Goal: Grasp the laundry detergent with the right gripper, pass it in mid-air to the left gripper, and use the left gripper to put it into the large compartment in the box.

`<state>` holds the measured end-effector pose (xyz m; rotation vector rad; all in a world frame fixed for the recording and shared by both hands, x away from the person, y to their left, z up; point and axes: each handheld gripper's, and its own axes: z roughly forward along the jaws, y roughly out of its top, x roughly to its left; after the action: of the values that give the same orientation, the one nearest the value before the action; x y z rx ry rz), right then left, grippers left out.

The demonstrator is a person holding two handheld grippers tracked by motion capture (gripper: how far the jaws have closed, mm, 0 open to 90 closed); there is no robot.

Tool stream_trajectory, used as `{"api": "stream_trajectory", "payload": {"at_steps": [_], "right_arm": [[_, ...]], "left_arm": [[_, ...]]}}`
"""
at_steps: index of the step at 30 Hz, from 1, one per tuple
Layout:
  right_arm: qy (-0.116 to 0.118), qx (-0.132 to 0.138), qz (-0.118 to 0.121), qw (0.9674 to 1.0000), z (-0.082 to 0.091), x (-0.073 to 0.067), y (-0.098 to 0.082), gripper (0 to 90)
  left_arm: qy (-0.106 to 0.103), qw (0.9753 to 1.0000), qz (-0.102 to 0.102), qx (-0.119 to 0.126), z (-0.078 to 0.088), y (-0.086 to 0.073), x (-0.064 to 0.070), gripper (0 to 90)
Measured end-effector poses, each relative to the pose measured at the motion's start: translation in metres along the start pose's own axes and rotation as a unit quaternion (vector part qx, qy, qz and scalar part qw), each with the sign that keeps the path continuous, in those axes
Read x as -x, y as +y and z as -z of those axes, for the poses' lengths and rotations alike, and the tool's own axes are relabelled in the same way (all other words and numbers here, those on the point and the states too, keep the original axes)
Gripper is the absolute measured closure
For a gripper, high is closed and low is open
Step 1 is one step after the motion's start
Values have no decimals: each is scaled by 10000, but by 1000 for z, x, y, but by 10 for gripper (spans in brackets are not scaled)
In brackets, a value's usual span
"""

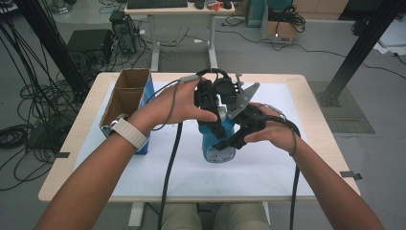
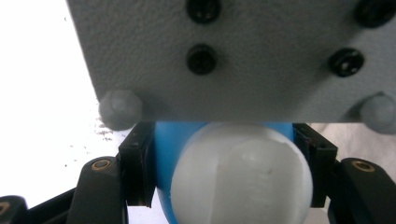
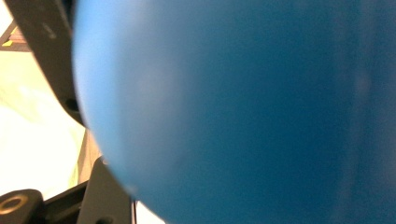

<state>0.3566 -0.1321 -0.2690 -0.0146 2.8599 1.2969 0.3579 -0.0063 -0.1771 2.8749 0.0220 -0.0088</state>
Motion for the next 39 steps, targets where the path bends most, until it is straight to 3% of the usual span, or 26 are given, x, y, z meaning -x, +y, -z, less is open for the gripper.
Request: {"api": "stream_trajectory", "payload": {"at_steps": [29, 37, 38, 39], "right_arm": [[-18, -18, 28, 10000, 3, 0, 0, 434], [-23, -21, 28, 10000, 4, 1, 1, 434], [-33, 21, 138, 9999, 4, 3, 2, 433], [-40, -11, 43, 10000, 5, 2, 2, 433]], "left_arm": [[17, 10000, -3, -23, 2, 3, 0, 376], [9, 10000, -89, -27, 4, 3, -2, 375], [31, 10000, -25, -21, 4, 3, -2, 375], [29, 10000, -34, -15, 4, 4, -2, 376]]}}
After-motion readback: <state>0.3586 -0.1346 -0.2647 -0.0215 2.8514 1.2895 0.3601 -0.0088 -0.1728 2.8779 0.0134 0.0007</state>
